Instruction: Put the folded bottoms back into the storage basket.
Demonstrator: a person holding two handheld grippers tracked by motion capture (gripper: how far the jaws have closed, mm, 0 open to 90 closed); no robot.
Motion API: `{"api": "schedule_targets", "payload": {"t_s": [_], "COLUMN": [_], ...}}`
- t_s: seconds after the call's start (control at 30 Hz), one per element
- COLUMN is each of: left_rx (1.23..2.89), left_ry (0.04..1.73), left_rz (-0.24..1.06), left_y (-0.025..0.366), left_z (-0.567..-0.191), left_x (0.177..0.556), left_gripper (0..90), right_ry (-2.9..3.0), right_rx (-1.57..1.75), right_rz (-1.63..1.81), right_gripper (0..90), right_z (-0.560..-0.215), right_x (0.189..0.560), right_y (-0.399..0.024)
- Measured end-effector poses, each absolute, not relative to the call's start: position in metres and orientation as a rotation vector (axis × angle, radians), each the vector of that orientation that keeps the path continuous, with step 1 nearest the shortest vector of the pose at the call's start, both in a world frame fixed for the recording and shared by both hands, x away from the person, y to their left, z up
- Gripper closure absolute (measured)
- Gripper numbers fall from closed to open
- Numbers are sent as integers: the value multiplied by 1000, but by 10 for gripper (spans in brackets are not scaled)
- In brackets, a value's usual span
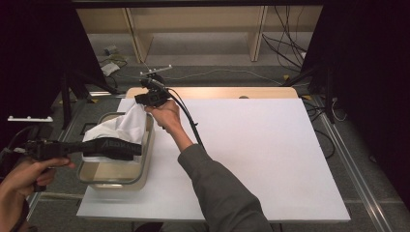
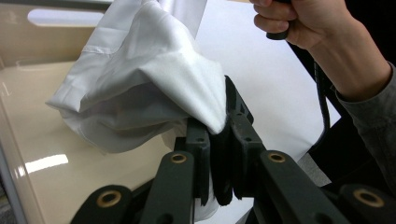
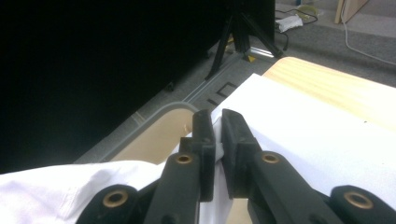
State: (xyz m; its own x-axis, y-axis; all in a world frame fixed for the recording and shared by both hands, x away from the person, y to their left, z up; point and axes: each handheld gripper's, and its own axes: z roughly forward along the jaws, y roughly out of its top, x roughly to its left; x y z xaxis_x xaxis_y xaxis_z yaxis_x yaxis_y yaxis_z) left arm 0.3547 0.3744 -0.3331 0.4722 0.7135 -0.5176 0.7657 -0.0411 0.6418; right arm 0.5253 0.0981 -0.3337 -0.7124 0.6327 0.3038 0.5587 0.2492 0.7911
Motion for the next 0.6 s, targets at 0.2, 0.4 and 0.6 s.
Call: {"api": "schedule_targets", "payload": {"t_s": [0.2,0.4,0.6], "left_rx": [1790,1803,1821], "left_ry": [1286,1306,1335], "left_rz": [-77,-76,-82], "left_y": [375,376,375], "left_z": [-339,-342,-349], "left_x": [357,358,361], "left_gripper": [802,802,803], "right_ry": [2432,2437,2441], "right_rx": [1177,1176,1182], "right_rz": [1469,1468,1456], "right_gripper": [850,850,850], "right_z": [-345,-349,-354], "right_x": [526,526,527], "right_y": [100,102,103]}}
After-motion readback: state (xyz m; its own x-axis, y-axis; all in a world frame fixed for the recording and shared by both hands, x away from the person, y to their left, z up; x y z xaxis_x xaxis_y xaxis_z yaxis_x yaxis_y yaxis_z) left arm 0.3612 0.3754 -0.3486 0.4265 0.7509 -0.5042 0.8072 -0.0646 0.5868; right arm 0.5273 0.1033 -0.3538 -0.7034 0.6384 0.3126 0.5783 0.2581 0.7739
